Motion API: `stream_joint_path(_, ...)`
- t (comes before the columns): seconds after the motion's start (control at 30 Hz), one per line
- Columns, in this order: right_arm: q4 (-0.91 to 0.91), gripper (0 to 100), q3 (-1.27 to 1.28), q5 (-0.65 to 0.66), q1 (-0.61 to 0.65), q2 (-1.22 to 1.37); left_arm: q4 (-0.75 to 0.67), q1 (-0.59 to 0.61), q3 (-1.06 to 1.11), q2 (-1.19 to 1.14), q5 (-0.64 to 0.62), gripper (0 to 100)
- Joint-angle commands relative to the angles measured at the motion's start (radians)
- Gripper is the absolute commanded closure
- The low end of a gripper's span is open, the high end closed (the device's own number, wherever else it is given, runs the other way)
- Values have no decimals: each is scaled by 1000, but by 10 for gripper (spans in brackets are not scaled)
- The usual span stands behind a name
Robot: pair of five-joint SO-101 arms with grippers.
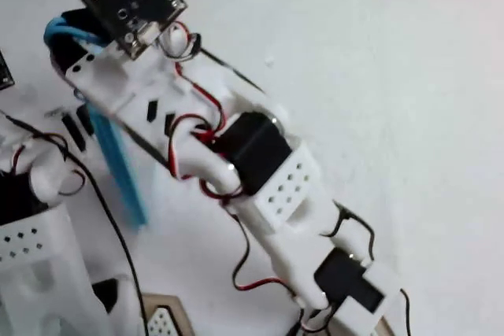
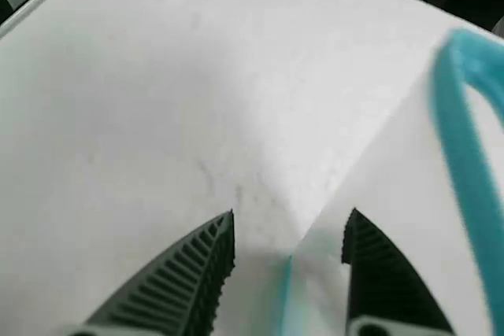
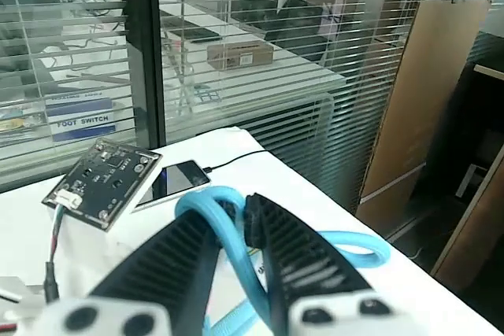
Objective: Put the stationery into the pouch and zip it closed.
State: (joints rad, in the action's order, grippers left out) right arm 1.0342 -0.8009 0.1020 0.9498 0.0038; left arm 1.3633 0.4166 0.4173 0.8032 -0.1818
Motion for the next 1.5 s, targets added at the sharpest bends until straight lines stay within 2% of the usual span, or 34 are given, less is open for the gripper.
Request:
stream_joint_path(0.0, 2, 981, -38, 2, 8, -59, 112, 10, -107, 24, 17, 740)
stream_joint_path(0.17, 2, 981, -37, 2, 5, -58, 249, 97, -250, 24, 101, 737)
stream_joint_path(0.3, 2, 981, -3, 2, 5, -59, 416, 159, -394, 25, 195, 737)
stream_joint_path(0.43, -10, 981, 20, 2, 5, -59, 425, 251, -439, 105, 262, 737)
stream_joint_path(0.53, -53, 981, 51, 3, 4, -59, 425, 263, -436, 252, 296, 736)
stream_joint_path(0.67, -101, 981, 104, 3, 2, -61, 422, 257, -390, 513, 224, 718)
stream_joint_path(0.77, -119, 981, 126, 3, -10, -59, 422, 214, -273, 641, 224, 706)
stream_joint_path(0.87, -142, 981, 147, 3, -30, -61, 422, 142, -115, 667, 224, 702)
stream_joint_path(1.03, -148, 981, 150, 3, -44, -64, 321, 59, 31, 668, 219, 701)
stream_joint_path(1.33, -148, 981, 144, 3, -44, -67, 68, 51, 295, 673, 216, 706)
stream_joint_path(1.47, -148, 981, 149, 3, -44, -59, 21, 47, 318, 671, 94, 701)
